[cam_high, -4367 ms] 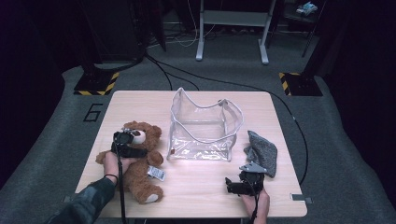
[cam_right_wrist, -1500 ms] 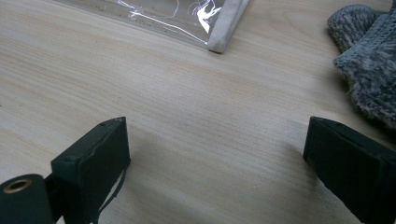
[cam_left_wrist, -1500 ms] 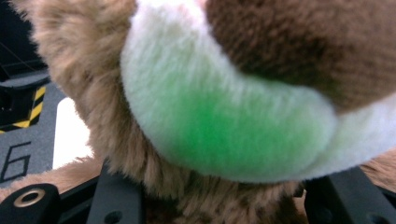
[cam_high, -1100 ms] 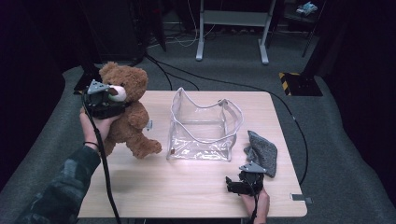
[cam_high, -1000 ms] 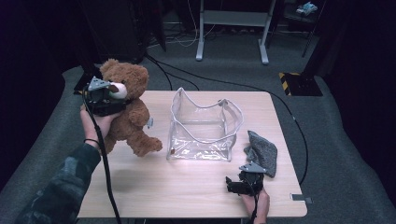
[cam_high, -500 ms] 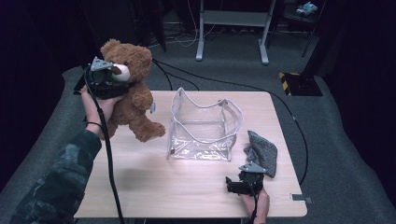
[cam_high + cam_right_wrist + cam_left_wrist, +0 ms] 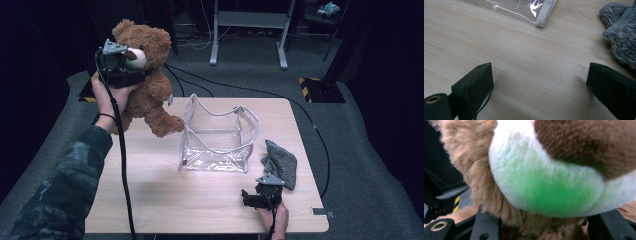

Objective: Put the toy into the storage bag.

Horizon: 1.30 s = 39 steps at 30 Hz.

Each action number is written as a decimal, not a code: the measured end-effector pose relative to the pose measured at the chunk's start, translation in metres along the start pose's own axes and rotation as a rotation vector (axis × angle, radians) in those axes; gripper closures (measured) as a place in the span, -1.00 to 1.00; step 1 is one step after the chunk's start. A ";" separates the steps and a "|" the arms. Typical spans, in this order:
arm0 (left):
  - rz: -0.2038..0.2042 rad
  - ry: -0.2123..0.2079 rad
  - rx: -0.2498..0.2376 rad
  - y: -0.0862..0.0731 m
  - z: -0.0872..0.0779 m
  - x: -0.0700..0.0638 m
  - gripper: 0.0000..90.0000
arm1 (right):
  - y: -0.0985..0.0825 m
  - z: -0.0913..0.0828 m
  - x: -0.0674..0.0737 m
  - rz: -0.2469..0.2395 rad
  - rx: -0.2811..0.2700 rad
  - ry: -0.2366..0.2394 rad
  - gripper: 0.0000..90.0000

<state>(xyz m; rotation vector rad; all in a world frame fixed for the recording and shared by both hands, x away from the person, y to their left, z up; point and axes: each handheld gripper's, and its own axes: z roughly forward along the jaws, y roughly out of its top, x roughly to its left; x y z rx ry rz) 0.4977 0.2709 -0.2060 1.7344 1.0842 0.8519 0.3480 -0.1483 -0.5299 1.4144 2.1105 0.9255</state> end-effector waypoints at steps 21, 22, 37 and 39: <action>0.057 -0.100 -0.060 0.055 0.015 -0.067 0.06 | 0.000 0.000 0.000 -0.001 -0.001 -0.001 -0.86; 0.050 -0.106 -0.064 0.056 0.016 -0.071 0.06 | 0.000 0.000 0.000 0.003 0.000 -0.001 -0.86; 0.006 -0.216 -0.075 0.058 0.047 -0.123 0.05 | 0.000 -0.001 0.000 0.003 0.006 0.003 -0.86; -0.002 -0.226 -0.076 0.057 0.049 -0.129 0.05 | 0.000 -0.001 0.000 0.003 0.005 0.003 -0.86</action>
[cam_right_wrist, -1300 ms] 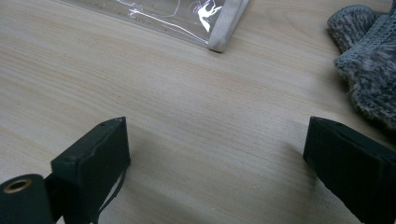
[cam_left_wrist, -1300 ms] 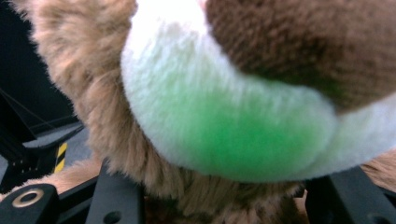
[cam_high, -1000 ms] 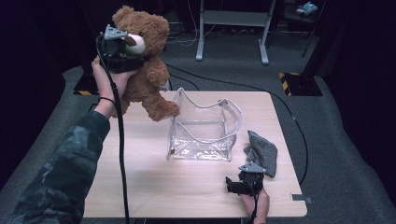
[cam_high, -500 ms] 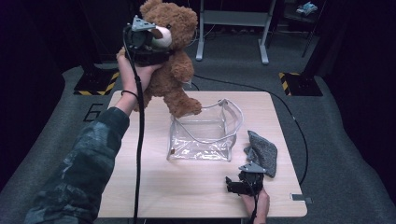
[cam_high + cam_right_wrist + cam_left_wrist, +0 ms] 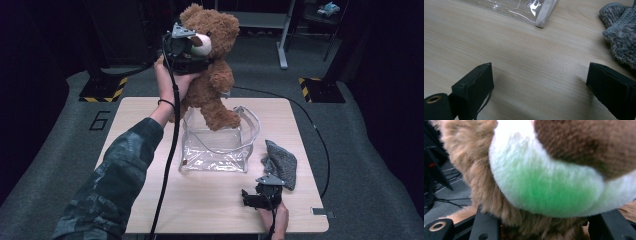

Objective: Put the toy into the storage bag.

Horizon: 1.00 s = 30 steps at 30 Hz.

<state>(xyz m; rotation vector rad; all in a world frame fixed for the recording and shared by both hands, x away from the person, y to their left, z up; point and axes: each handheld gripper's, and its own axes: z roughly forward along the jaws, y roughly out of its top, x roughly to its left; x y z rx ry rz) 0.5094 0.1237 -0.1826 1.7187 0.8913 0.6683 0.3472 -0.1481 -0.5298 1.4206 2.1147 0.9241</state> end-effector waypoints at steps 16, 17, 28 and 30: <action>-0.031 -0.076 -0.006 -0.006 0.033 -0.033 0.04 | 0.000 0.000 -0.001 -0.001 -0.003 0.000 -0.85; -0.028 -0.076 -0.003 -0.007 0.035 -0.034 0.04 | 0.000 0.000 0.000 0.001 -0.003 0.001 -0.85; -0.066 -0.061 -0.024 -0.023 0.049 -0.036 0.03 | 0.000 0.001 0.000 0.017 -0.014 -0.005 -0.85; -0.075 -0.050 -0.032 -0.025 0.049 -0.034 0.03 | 0.000 0.000 0.000 0.011 -0.008 0.005 -0.85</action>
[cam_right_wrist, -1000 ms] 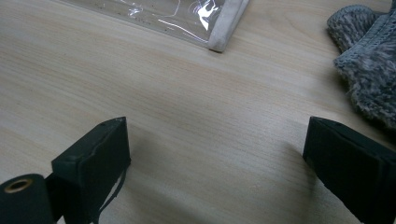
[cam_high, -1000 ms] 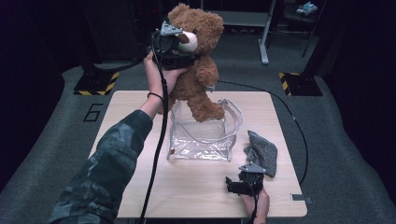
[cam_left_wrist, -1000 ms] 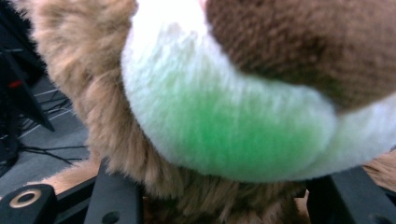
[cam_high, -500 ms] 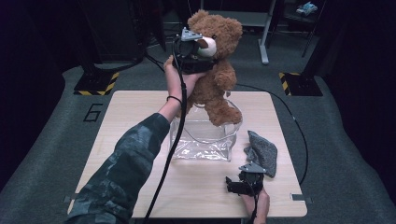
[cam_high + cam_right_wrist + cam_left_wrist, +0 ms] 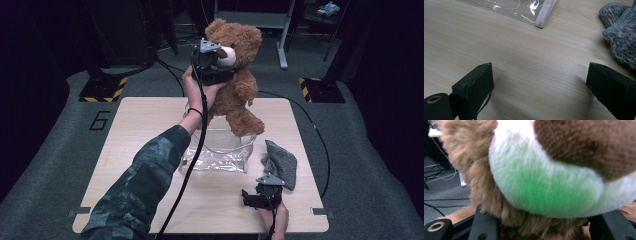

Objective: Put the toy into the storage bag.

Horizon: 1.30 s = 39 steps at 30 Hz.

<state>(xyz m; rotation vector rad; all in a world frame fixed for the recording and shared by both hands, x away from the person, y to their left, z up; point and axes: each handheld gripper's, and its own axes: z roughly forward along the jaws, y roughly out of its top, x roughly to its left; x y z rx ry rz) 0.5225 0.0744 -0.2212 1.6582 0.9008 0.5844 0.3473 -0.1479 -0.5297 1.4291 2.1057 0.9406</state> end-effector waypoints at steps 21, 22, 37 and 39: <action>-0.001 -0.003 0.019 -0.035 -0.004 0.007 0.01 | 0.000 0.000 0.000 -0.004 0.000 -0.004 -0.85; 0.001 -0.001 0.022 -0.035 -0.007 0.008 0.01 | 0.000 0.000 0.000 -0.004 -0.002 -0.005 -0.85; 0.031 0.006 0.088 -0.056 -0.032 0.015 0.01 | 0.000 0.000 0.000 -0.010 0.001 -0.008 -0.85; 0.034 0.000 0.094 -0.058 -0.036 0.016 0.01 | 0.000 0.000 0.000 -0.010 0.001 -0.008 -0.85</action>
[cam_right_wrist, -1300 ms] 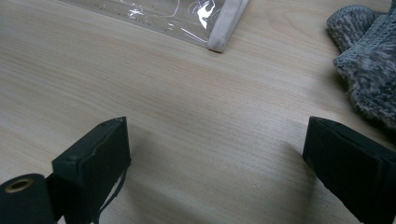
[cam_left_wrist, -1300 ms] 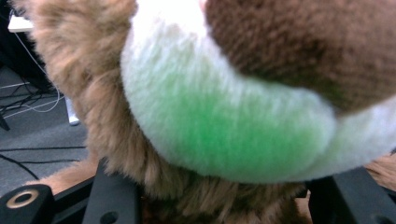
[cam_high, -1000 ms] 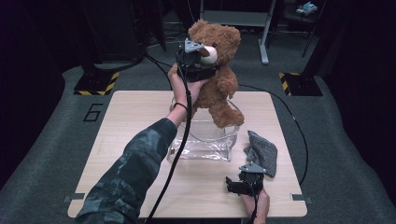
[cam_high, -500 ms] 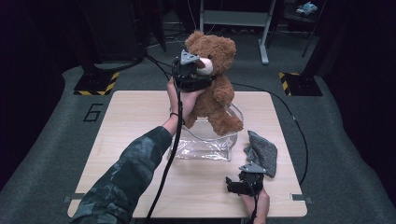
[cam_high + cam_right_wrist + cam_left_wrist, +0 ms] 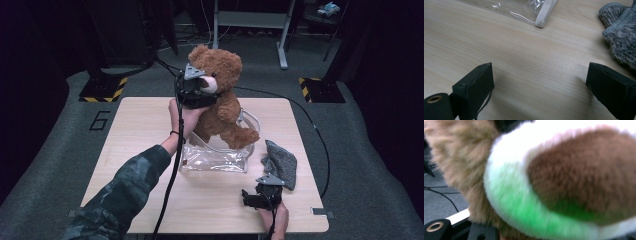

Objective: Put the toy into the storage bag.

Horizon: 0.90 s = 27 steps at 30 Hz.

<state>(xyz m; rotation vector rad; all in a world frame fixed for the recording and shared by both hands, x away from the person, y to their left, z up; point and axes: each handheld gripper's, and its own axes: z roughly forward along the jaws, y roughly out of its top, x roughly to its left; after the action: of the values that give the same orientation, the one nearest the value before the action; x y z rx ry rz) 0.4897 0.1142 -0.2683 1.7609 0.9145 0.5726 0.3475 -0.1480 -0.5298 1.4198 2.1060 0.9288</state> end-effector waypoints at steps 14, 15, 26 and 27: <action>0.062 -0.015 0.019 -0.022 -0.012 -0.004 0.02 | 0.000 0.001 0.000 0.002 -0.006 -0.001 -0.85; 0.070 -0.015 0.021 -0.024 -0.014 -0.004 0.02 | 0.000 0.000 0.000 0.000 -0.001 -0.002 -0.85; 0.076 -0.033 0.070 -0.046 -0.017 0.005 0.04 | 0.000 0.001 0.000 0.011 -0.010 0.004 -0.85; 0.083 -0.040 0.080 -0.048 -0.016 0.005 0.04 | 0.000 0.001 0.000 0.011 -0.010 0.004 -0.85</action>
<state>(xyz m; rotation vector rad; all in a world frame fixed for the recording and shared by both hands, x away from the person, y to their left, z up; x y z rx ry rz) 0.4663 0.1364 -0.3072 1.8826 0.8501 0.5587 0.3479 -0.1479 -0.5304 1.4269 2.0954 0.9465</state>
